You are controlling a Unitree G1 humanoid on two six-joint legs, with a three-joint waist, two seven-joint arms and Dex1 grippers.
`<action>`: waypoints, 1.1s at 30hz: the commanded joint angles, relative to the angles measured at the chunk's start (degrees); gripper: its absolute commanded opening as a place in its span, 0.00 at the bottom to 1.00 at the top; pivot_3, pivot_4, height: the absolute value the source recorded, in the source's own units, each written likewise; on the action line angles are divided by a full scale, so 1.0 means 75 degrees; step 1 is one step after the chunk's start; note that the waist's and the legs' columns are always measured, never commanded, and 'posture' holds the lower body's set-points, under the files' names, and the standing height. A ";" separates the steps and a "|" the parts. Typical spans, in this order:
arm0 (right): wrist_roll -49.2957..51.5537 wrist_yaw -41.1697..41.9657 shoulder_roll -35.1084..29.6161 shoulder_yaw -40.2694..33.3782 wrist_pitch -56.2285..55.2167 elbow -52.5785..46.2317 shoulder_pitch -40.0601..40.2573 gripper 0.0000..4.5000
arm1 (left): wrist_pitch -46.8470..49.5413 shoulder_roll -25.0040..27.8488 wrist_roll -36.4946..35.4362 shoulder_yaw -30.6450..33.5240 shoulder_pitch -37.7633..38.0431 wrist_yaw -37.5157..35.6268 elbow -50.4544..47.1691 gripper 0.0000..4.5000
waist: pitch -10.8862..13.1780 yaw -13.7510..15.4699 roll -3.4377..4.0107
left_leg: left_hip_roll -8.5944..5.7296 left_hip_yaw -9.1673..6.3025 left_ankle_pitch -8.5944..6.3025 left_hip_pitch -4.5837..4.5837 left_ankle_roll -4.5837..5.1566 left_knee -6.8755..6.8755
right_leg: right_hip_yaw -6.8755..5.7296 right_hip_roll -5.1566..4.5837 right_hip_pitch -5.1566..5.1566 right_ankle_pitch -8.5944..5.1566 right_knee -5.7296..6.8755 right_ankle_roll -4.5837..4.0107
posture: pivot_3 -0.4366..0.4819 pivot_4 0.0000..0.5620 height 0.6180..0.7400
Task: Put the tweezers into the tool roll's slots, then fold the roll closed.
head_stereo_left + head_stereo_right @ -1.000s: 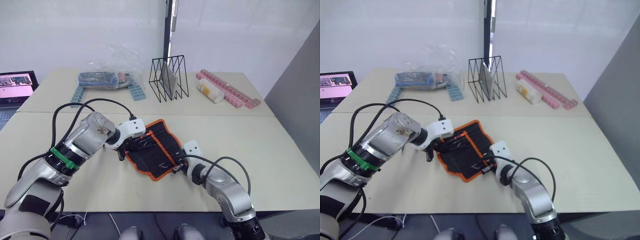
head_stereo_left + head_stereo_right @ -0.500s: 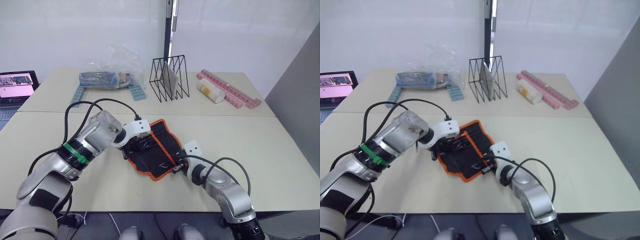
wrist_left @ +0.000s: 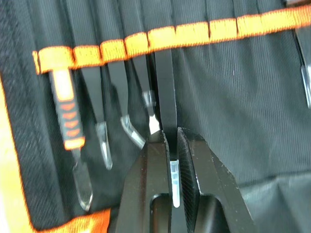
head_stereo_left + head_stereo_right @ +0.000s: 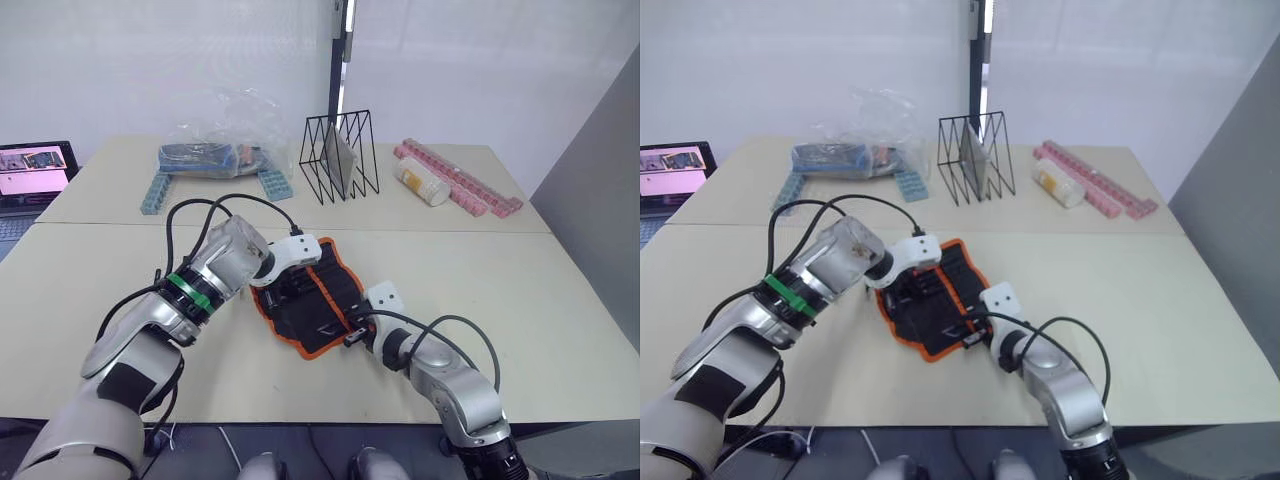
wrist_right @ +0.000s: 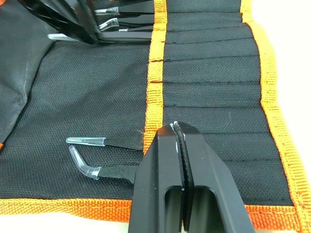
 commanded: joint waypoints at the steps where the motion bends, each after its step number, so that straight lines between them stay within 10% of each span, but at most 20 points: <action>1: 0.0031 0.0064 0.0010 0.0296 0.0307 0.0076 0.0194 0.00 | -0.0356 -0.0180 0.0198 0.0247 -0.0129 0.0292 0.0231 0.00 | 0.0000 0.0010 0.0000 | 0.0000 -0.0001 0.0000 0.0000 0.0000 0.0001 | -0.0001 0.0000 0.0000 0.0000 0.0000 0.0000 | 0.48 0.27 0.97; 21: 0.0049 0.0052 -0.0067 0.0277 0.0449 -0.0125 0.0335 0.00 | -0.2353 -0.0990 0.0641 0.0832 0.0090 0.1131 0.1928 0.00 | 0.0000 0.0047 0.0000 | -0.0002 -0.0015 -0.0009 -0.0002 0.0016 0.0076 | 0.0001 0.0000 0.0038 -0.0004 0.0016 0.0010 | 0.48 0.27 0.97; 33: -0.0036 -0.0030 -0.0102 0.0230 0.0487 0.0044 0.0208 0.00 | -0.1741 -0.0292 0.0246 0.1559 0.0203 0.0637 0.0679 0.82 | 0.0000 -0.0021 0.0001 | 0.0005 -0.0018 -0.0010 -0.0016 0.0016 0.0076 | 0.0004 0.0010 0.0019 -0.0004 0.0026 0.0009 | 0.48 0.27 0.97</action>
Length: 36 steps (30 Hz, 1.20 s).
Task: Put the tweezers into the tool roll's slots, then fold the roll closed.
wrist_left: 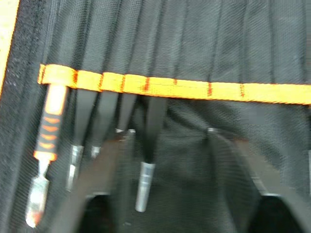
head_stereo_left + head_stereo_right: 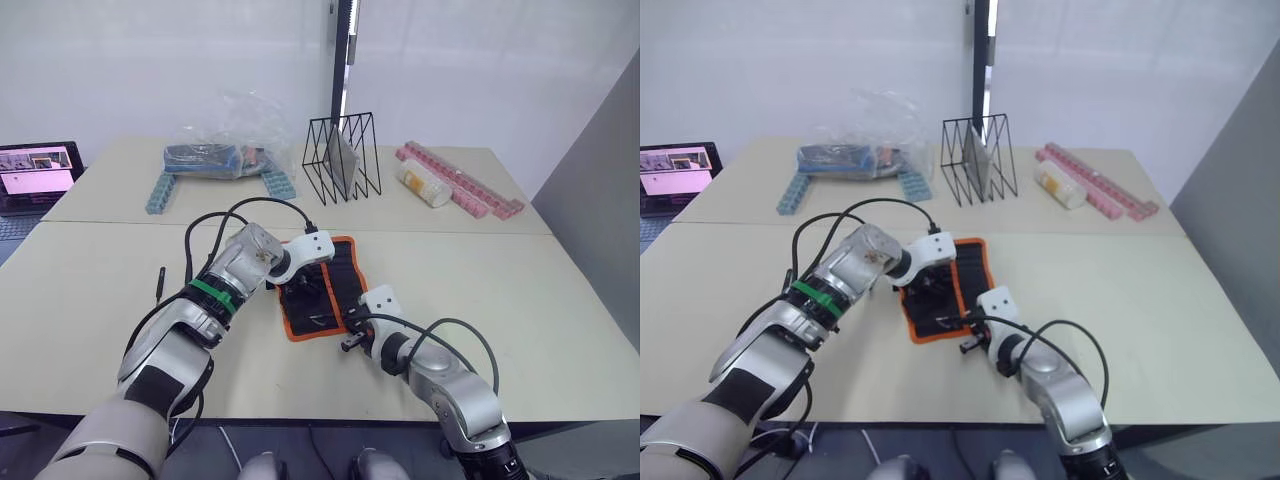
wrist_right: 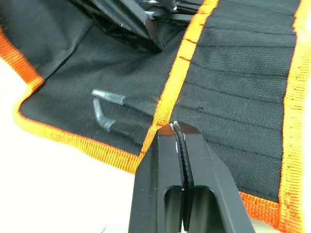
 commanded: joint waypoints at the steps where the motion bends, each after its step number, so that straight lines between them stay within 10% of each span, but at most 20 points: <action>1: -0.0059 -0.0014 -0.0103 0.0097 0.0319 0.0216 0.0112 0.00 | 0.0527 0.0516 -0.0161 0.0603 -0.0011 -0.0248 -0.0938 0.82 | 0.0000 -0.0007 0.0000 | 0.0001 0.0000 0.0000 -0.0004 0.0000 -0.0001 | 0.0003 0.0004 -0.0007 0.0000 0.0001 0.0000 | 0.48 0.27 0.97; 10: -0.0099 0.0025 -0.0192 0.0132 0.0343 0.0485 -0.0196 0.00 | 0.2729 0.1665 -0.1406 0.2233 0.0996 -0.0457 -0.3660 0.82 | 0.0000 0.0000 0.0000 | 0.0001 -0.0003 -0.0005 -0.0005 0.0008 -0.0001 | 0.0002 -0.0007 -0.0006 -0.0001 0.0001 0.0001 | 0.48 0.27 0.97; 18: -0.0041 0.0237 -0.0466 0.0103 0.0352 0.0351 -0.0324 0.00 | 0.2037 0.1874 -0.2085 0.5220 0.3395 0.1224 -0.5070 0.82 | 0.0001 -0.0019 0.0001 | 0.0003 -0.0002 -0.0005 0.0013 0.0006 -0.0005 | 0.0009 -0.0019 -0.0001 -0.0001 0.0023 0.0000 | 0.48 0.27 0.97; 26: 0.0203 0.0498 -0.0557 -0.0099 0.0125 -0.0451 -0.0372 0.00 | 0.2788 0.1189 -0.2406 0.7873 0.6429 0.2987 -0.7292 0.82 | 0.0003 0.0044 -0.0003 | 0.0001 -0.0010 -0.0011 0.0006 -0.0003 -0.0009 | 0.0008 -0.0098 -0.0004 0.0001 0.0017 -0.0001 | 0.48 0.27 0.97; 36: 0.0579 0.0776 -0.0721 -0.0371 0.0094 -0.1283 -0.0224 0.00 | 0.3898 -0.0255 -0.2488 0.8586 0.7991 0.4771 -0.9267 0.82 | 0.0006 0.0054 -0.0006 | -0.0010 -0.0039 -0.0013 -0.0006 -0.0008 -0.0018 | -0.0006 -0.0146 0.0004 0.0001 -0.0012 -0.0002 | 0.48 0.27 0.97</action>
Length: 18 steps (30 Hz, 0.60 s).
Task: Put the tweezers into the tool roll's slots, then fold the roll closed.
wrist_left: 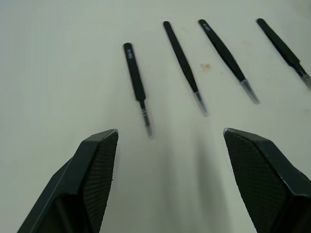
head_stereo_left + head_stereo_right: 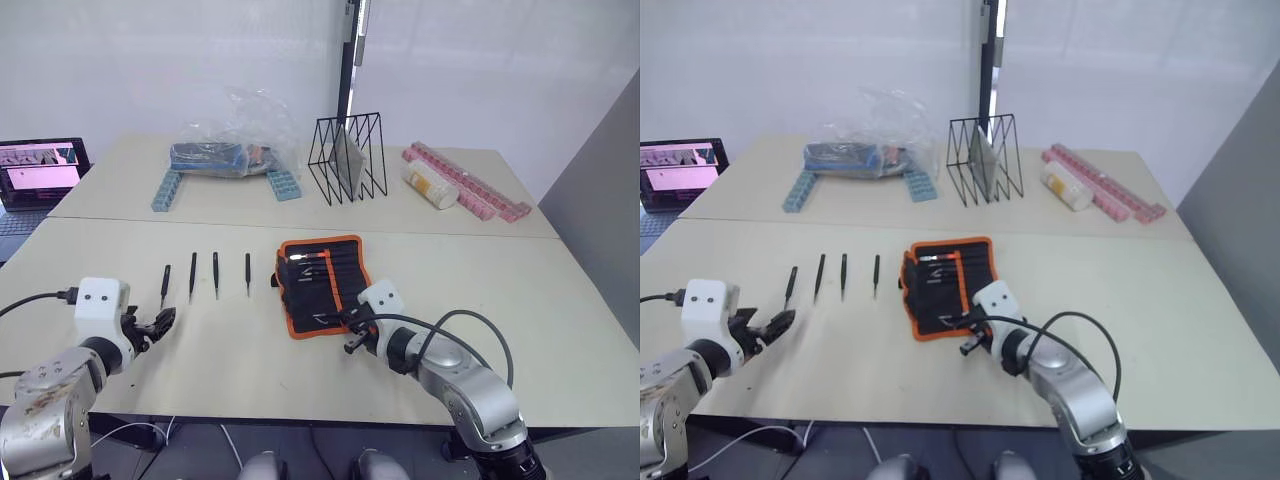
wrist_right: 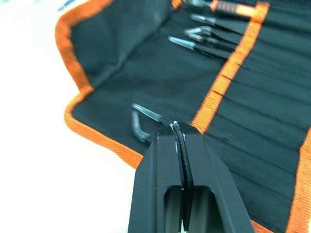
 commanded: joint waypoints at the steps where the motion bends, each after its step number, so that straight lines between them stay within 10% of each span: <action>1: 0.0217 0.0097 -0.0103 -0.0318 -0.0036 -0.0477 -0.0102 0.00 | 0.0304 -0.0282 -0.0117 0.0134 0.0145 0.0501 -0.0764 0.82 | 0.0000 -0.0002 0.0000 | 0.0000 0.0000 0.0000 0.0000 0.0000 -0.0001 | 0.0001 -0.0001 0.0000 0.0000 -0.0001 0.0000 | 0.48 0.27 0.97; 18: -0.0561 -0.0345 0.0352 0.0073 -0.1580 0.1395 -0.0050 0.00 | 0.0265 -0.0481 -0.0475 0.0147 -0.0233 0.1396 -0.0166 0.82 | 0.0000 -0.0015 0.0000 | -0.0007 -0.0001 -0.0001 0.0001 -0.0002 -0.0032 | -0.0001 -0.0011 -0.0001 0.0001 -0.0026 -0.0003 | 0.48 0.27 0.97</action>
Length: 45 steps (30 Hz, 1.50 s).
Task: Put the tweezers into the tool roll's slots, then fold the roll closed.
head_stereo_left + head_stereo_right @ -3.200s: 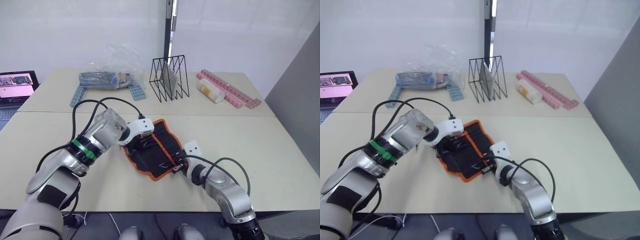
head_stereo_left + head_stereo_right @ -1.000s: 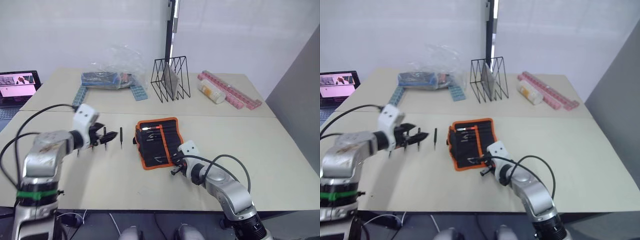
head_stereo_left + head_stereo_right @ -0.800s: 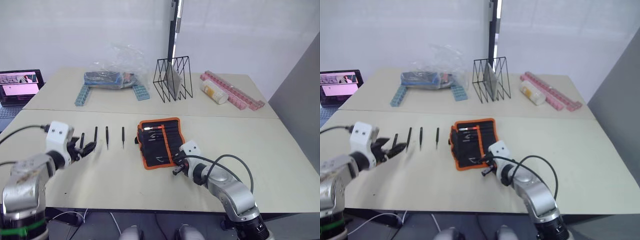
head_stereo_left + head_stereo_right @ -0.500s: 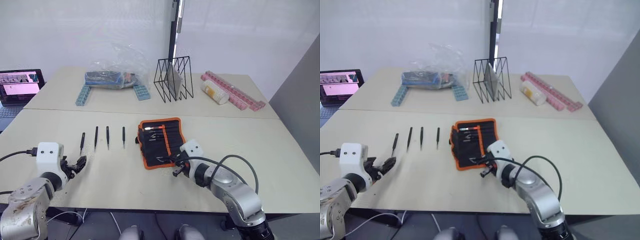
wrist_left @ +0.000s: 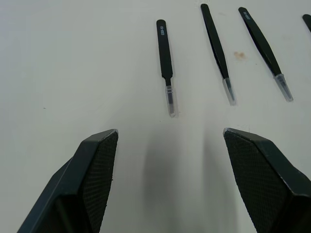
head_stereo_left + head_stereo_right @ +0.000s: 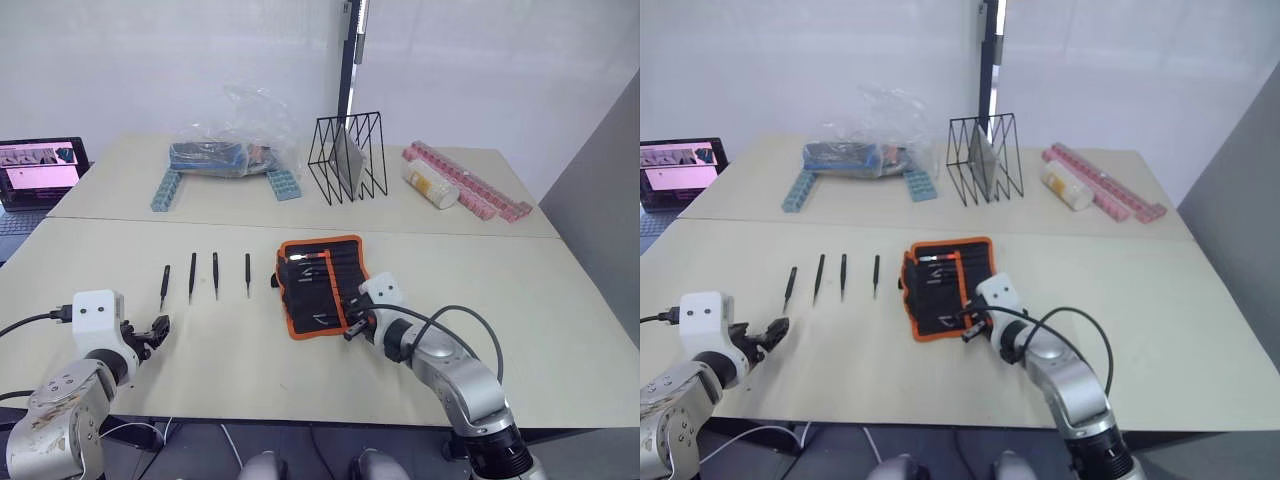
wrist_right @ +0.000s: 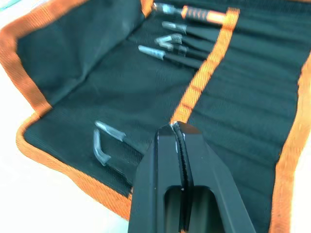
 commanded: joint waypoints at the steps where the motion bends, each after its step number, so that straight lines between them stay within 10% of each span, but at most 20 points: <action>1: -0.0233 -0.0090 0.0042 0.0108 -0.0553 0.0154 0.0199 0.00 | -0.0146 0.0030 -0.0121 0.0028 -0.0139 0.0153 -0.0041 0.82 | 0.0000 -0.0007 0.0000 | 0.0001 0.0000 0.0001 0.0002 -0.0002 -0.0007 | 0.0001 -0.0001 0.0000 0.0000 -0.0002 0.0000 | 0.48 0.27 0.97; 25: -0.0525 -0.0239 0.0029 0.0243 0.0227 0.0740 0.0458 0.00 | -0.0842 0.0677 0.0389 -0.1541 -0.1220 0.0790 0.3312 0.82 | -0.0121 0.0019 0.0074 | 0.0001 -0.0003 -0.0012 0.0069 -0.0065 -0.0078 | -0.0003 -0.0041 0.0034 0.0003 -0.0044 -0.0006 | 0.48 0.27 0.97; 37: -0.0521 -0.0291 0.0062 0.0232 0.0373 0.0702 0.0456 0.00 | -0.1703 0.0785 0.0347 -0.1685 -0.1669 0.0621 0.4430 0.03 | -0.0147 0.0032 0.0117 | 0.0000 -0.0003 -0.0006 0.0088 -0.0054 -0.0083 | -0.0003 -0.0043 0.0058 0.0002 -0.0048 -0.0007 | 0.48 0.27 0.97; 45: -0.0522 -0.0288 0.0084 0.0216 0.0340 0.0747 0.0418 0.00 | -0.2113 0.0890 0.0229 -0.1378 -0.1739 0.0654 0.4507 0.03 | -0.0147 0.0014 0.0118 | 0.0001 -0.0003 -0.0008 0.0090 -0.0059 -0.0089 | -0.0005 -0.0052 0.0051 0.0002 -0.0048 -0.0009 | 0.48 0.27 0.97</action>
